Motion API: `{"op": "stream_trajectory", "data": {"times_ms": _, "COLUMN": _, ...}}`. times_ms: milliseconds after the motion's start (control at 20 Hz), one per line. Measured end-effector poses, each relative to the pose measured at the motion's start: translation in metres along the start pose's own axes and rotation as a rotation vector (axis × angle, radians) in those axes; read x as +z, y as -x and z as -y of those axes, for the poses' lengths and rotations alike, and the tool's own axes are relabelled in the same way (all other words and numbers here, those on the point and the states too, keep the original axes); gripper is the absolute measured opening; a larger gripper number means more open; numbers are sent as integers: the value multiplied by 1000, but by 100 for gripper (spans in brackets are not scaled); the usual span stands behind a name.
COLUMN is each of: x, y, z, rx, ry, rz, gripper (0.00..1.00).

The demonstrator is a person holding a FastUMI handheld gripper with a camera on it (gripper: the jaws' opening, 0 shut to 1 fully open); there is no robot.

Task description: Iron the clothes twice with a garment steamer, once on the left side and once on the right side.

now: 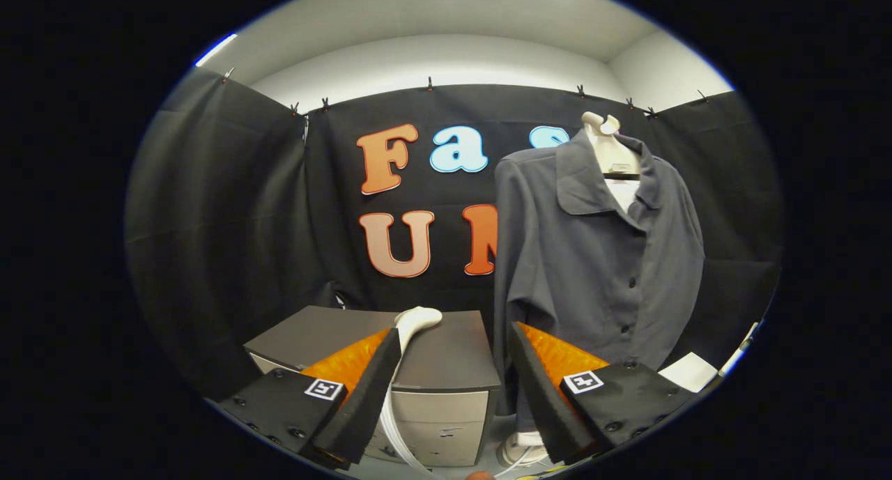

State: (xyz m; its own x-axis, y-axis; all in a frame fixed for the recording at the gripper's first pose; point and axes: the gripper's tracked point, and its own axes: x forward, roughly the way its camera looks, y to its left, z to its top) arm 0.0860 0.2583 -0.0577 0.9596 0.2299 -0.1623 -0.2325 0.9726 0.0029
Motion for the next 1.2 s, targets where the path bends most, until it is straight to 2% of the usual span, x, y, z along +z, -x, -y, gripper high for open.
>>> {"op": "stream_trajectory", "data": {"times_ms": 200, "x": -15, "y": -47, "z": -42, "rx": 19, "ry": 39, "rz": -46, "gripper": 99}}
{"op": "stream_trajectory", "data": {"times_ms": 450, "x": -61, "y": -115, "z": -74, "rx": 20, "ry": 77, "rz": -151, "gripper": 100}}
{"op": "stream_trajectory", "data": {"times_ms": 750, "x": -95, "y": -184, "z": -90, "rx": 8, "ry": 80, "rz": -279, "gripper": 98}}
{"op": "stream_trajectory", "data": {"times_ms": 1200, "x": -139, "y": -251, "z": -86, "rx": -37, "ry": 50, "rz": -498, "gripper": 99}}
